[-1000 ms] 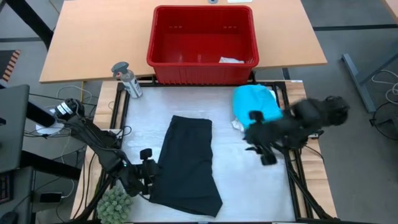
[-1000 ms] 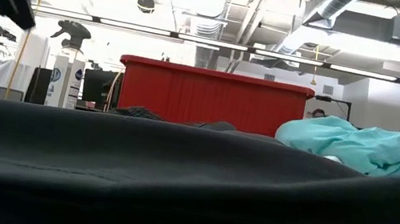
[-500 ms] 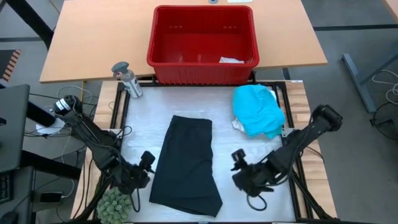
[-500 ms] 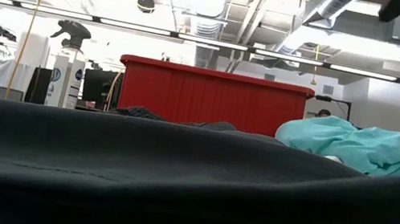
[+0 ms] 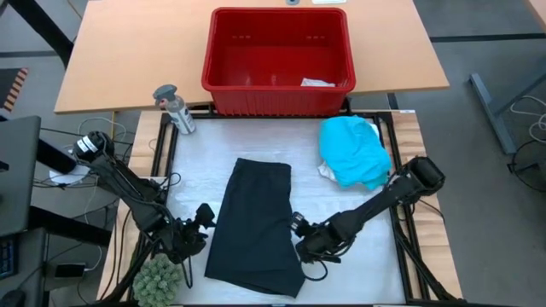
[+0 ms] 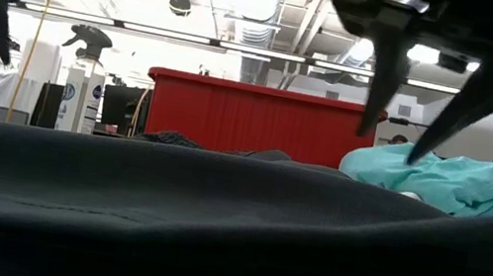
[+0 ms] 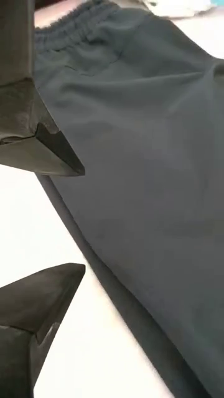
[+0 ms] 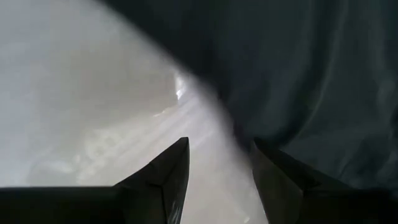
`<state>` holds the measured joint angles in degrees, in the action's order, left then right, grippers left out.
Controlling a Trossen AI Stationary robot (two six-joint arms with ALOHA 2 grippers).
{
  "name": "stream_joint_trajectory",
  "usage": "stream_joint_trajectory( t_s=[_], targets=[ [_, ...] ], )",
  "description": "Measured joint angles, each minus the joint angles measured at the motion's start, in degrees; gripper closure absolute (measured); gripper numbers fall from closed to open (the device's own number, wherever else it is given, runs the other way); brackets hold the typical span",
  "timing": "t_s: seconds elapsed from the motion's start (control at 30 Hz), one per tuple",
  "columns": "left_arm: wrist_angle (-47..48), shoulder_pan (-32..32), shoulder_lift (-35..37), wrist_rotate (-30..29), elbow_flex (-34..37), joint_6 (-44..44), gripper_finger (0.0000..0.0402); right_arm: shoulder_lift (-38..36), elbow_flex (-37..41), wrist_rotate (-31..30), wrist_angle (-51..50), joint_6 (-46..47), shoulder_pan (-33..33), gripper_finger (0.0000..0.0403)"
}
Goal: Fold Laundry from Bin
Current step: Fold the black shorts
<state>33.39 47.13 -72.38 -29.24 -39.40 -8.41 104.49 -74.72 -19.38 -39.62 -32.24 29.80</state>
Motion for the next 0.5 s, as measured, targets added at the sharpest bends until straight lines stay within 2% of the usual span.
stream_joint_trajectory(
  t_s=[0.13, 0.27, 0.5],
  targets=[
    [-2.27, 0.08, 0.02, 2.88, 1.83, -2.27, 0.0171, 2.50, -0.09, 1.79, 5.24, -6.54, -0.91, 0.0208],
    [-2.56, 0.05, 0.00, 3.00, 3.69, -4.66, 0.0172, 3.60, -0.04, 2.36, 8.25, -11.40, -1.53, 0.0208],
    [-10.26, 0.30, 0.00, 1.43, 7.89, -11.91, 0.0172, 3.60, -0.04, 4.35, 10.80, -13.45, -1.82, 0.0208]
  ],
)
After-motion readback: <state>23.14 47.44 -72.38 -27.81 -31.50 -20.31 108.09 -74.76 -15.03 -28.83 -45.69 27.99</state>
